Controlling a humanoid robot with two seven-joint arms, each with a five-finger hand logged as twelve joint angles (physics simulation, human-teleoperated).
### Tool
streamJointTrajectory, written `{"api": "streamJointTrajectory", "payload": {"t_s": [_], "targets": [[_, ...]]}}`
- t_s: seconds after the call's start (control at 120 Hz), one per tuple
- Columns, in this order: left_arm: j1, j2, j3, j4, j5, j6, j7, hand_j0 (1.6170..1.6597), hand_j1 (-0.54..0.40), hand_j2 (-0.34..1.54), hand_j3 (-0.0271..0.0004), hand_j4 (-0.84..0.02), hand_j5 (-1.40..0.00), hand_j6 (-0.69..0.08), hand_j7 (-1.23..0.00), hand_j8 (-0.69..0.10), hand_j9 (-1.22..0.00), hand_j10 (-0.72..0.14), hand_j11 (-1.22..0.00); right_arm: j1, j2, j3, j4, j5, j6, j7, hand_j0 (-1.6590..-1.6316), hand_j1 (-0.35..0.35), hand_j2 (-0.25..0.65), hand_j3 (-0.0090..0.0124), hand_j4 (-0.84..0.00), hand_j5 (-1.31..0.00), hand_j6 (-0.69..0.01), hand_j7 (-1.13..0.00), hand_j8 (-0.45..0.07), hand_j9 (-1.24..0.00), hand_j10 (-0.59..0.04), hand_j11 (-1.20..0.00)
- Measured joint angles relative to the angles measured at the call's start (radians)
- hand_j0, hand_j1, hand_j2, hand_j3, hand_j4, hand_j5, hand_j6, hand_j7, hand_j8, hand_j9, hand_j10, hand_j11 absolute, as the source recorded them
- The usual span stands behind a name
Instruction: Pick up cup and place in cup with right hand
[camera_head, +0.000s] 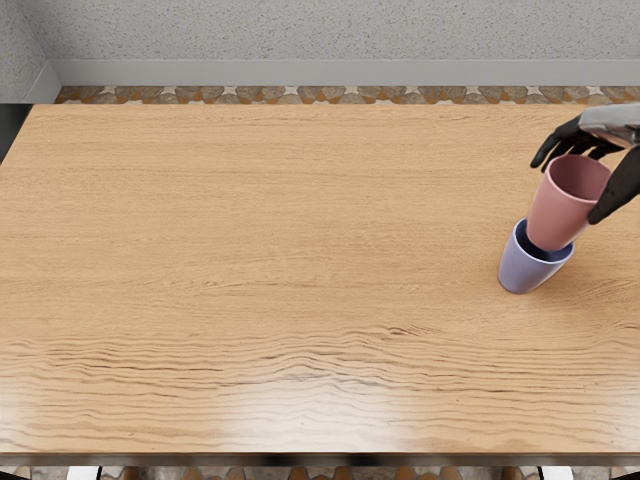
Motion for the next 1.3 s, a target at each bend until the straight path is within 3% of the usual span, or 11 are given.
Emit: {"api": "streamJointTrajectory", "payload": {"t_s": [0.492, 0.633, 0.783, 1.117, 1.3], "targets": [[0.000, 0.000, 0.000, 0.000, 0.000, 0.000, 0.000, 1.6581, 0.349, 0.00, -0.0001, 0.000, 0.00, 0.000, 0.00, 0.000, 0.00, 0.000, 0.00, -0.017, 0.004, 0.000, 0.008, 0.000, 0.000, 0.000, -1.6581, 0.091, 0.027, 0.0001, -0.400, -0.53, -0.367, -0.52, -0.306, -0.54, -0.393, -0.53], [0.000, 0.000, 0.000, 0.000, 0.000, 0.000, 0.000, 1.6581, 0.349, 0.00, -0.0001, 0.000, 0.00, 0.000, 0.00, 0.000, 0.00, 0.000, 0.00, -0.017, 0.009, 0.000, -0.009, 0.000, 0.000, 0.000, -1.6580, -0.102, 0.010, 0.0000, -0.226, -0.29, -0.211, -0.29, -0.179, -0.30, -0.222, -0.30], [0.000, 0.000, 0.000, 0.000, 0.000, 0.000, 0.000, 1.6581, 0.349, 0.00, -0.0001, 0.000, 0.00, 0.000, 0.00, 0.000, 0.00, 0.000, 0.00, -0.017, 0.022, 0.000, -0.017, 0.002, -0.001, 0.000, -1.6580, -0.212, 0.003, 0.0000, -0.129, -0.16, -0.123, -0.16, -0.107, -0.17, -0.126, -0.16], [0.000, 0.000, 0.000, 0.000, 0.000, 0.000, 0.000, 1.6581, 0.349, 0.00, -0.0001, 0.000, 0.00, 0.000, 0.00, 0.000, 0.00, 0.000, 0.00, -0.009, 0.190, 0.049, -0.051, 0.156, -0.001, 0.000, -1.6581, -0.294, -0.003, 0.0000, -0.054, -0.06, -0.054, -0.06, -0.050, -0.06, -0.052, -0.06], [0.000, 0.000, 0.000, 0.000, 0.000, 0.000, 0.000, 1.6581, 0.349, 0.00, -0.0001, 0.000, 0.00, 0.000, 0.00, 0.000, 0.00, 0.000, 0.00, -0.025, 0.172, 0.062, -0.048, 0.323, -0.001, 0.000, -1.6581, -0.305, -0.005, 0.0000, -0.042, -0.05, -0.043, -0.05, -0.041, -0.05, -0.041, -0.05]]}}
